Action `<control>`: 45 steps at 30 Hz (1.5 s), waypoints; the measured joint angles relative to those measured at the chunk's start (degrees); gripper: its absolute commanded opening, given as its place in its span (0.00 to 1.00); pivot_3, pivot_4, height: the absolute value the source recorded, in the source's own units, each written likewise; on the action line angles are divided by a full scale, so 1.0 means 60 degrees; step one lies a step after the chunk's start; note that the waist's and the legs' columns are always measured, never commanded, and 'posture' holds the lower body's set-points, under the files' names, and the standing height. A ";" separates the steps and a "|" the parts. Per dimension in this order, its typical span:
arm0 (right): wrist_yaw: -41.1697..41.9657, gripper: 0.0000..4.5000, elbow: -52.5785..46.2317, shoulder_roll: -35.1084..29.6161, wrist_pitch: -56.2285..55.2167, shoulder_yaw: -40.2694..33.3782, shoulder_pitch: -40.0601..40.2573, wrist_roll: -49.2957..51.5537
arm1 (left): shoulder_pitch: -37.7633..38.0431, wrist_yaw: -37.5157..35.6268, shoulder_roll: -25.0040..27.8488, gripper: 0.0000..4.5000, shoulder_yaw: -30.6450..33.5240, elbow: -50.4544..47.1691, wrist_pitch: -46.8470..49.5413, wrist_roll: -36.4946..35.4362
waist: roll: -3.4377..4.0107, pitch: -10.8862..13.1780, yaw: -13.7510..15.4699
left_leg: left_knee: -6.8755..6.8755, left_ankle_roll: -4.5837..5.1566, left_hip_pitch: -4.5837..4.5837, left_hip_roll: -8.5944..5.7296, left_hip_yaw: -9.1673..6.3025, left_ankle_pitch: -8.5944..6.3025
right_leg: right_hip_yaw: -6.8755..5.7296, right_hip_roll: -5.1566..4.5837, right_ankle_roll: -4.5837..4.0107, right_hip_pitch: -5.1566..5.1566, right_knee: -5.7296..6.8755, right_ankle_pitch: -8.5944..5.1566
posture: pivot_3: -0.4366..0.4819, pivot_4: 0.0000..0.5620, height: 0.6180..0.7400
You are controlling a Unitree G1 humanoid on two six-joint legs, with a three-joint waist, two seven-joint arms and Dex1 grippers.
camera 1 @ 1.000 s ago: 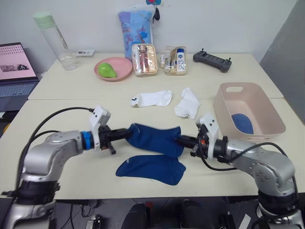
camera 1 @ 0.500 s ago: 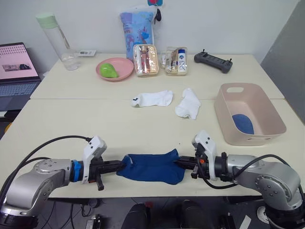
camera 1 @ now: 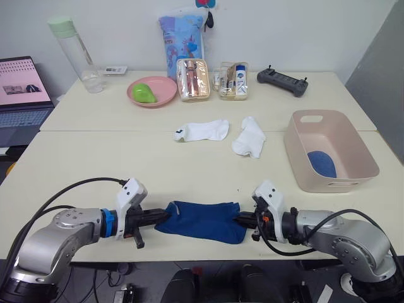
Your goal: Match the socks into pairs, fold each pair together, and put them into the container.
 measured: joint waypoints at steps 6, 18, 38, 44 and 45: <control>-0.0226 0.36 0.0170 0.0238 -0.0354 -0.0145 -0.0004 -0.0289 | -0.0080 0.0188 -0.0084 0.21 -0.0002 0.0021 0.0306 -0.0114 | 0.0000 0.0000 0.0001 | 0.0000 0.0000 -0.0001 0.0000 0.0000 0.0000 | 0.0000 0.0000 0.0000 0.0000 0.0000 0.0000 | 0.48 0.27 0.94; 0.0512 0.85 -0.0269 -0.0310 -0.1456 -0.1036 -0.0395 -0.0181 | 0.0271 0.0356 0.0146 0.65 0.2267 -0.0134 0.0167 -0.0712 | -0.0003 0.0000 0.0012 | 0.0000 0.0000 -0.0001 0.0001 -0.0007 0.0000 | -0.0008 0.0001 0.0000 0.0002 -0.0003 0.0000 | 0.48 0.27 0.94; 0.2408 0.00 0.2131 -0.1293 -0.5126 0.2712 -0.0821 -0.4188 | -0.1049 -0.1525 0.0235 0.00 -0.2407 0.1248 -0.4303 0.2563 | -0.0011 -0.0007 -0.0013 | 0.0002 0.0000 0.0012 0.0011 0.0018 0.0000 | 0.0011 0.0014 -0.0001 0.0006 0.0002 0.0000 | 0.48 0.27 0.94; 0.1732 0.00 0.2794 -0.0443 -0.5133 0.2170 -0.1052 -0.4658 | -0.0439 -0.1232 0.0145 0.00 -0.1925 0.1099 -0.4277 0.2372 | -0.0003 -0.0027 -0.0019 | -0.0004 0.0000 0.0025 0.0015 0.0022 0.0000 | 0.0014 0.0015 -0.0001 0.0007 0.0007 0.0000 | 0.48 0.27 0.94; 0.1896 0.00 0.2684 -0.0433 -0.5136 0.1895 -0.0947 -0.4390 | -0.0443 -0.1192 0.0066 0.00 -0.1826 0.1066 -0.4043 0.2193 | -0.0004 -0.0027 -0.0004 | -0.0002 0.0000 0.0018 0.0015 0.0016 0.0000 | 0.0008 0.0015 -0.0001 0.0008 0.0005 -0.0001 | 0.48 0.27 0.94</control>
